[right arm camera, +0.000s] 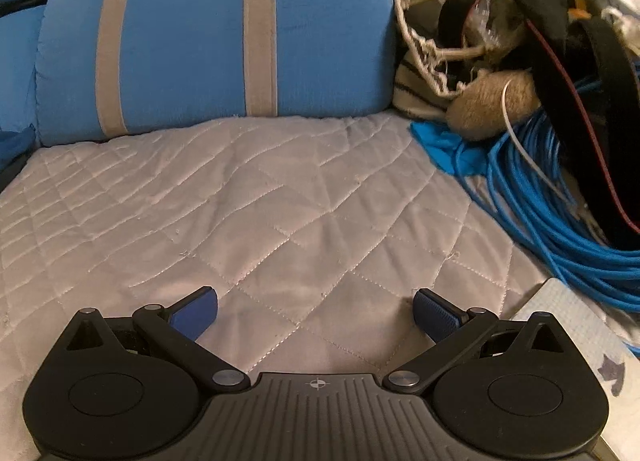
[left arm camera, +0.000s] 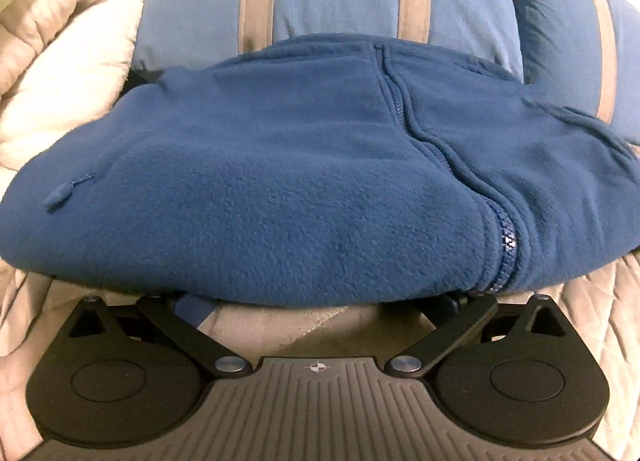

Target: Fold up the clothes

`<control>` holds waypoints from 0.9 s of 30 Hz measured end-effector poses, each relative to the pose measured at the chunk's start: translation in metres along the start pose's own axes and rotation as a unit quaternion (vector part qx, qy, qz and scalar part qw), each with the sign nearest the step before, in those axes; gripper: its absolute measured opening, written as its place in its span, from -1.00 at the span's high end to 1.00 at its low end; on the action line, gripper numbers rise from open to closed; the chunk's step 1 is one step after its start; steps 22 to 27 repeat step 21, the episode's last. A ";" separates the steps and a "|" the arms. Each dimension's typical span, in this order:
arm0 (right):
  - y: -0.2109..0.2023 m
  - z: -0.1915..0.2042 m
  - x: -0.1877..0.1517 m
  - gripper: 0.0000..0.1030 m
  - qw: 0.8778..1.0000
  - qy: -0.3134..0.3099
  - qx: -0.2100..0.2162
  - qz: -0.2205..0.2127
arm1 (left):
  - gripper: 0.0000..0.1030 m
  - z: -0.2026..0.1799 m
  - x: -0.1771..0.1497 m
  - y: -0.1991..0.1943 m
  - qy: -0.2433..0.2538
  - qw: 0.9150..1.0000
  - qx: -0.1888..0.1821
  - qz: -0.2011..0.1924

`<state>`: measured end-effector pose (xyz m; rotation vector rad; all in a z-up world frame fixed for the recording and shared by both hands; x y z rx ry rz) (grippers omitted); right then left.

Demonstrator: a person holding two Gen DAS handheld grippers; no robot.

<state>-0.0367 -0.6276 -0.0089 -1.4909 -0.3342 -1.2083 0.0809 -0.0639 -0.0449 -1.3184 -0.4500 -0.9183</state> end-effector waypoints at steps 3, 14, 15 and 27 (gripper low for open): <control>0.001 -0.001 0.001 -1.00 1.000 0.005 0.004 -0.001 | -1.00 0.002 0.000 0.001 -0.005 1.000 -0.007 -0.003; 0.001 0.000 0.000 -1.00 1.000 0.009 0.008 -0.006 | -1.00 0.004 0.000 0.002 -0.007 1.000 -0.009 -0.009; 0.001 0.000 0.000 -1.00 1.000 0.009 0.008 -0.006 | -1.00 0.004 0.000 0.002 -0.008 1.000 -0.009 -0.010; 0.001 0.000 0.000 -1.00 1.000 0.009 0.008 -0.008 | -1.00 0.003 -0.002 0.000 -0.007 1.000 -0.007 -0.013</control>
Point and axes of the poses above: each gripper's, at about its wrist camera, not at the fingertips, and y roughly the way its jaws point, z to its left, x to its top, the point moved 7 cm from there along y, roughly the way its jaws point, and after that the axes turned 12 degrees about y, right-handed, at the moved point
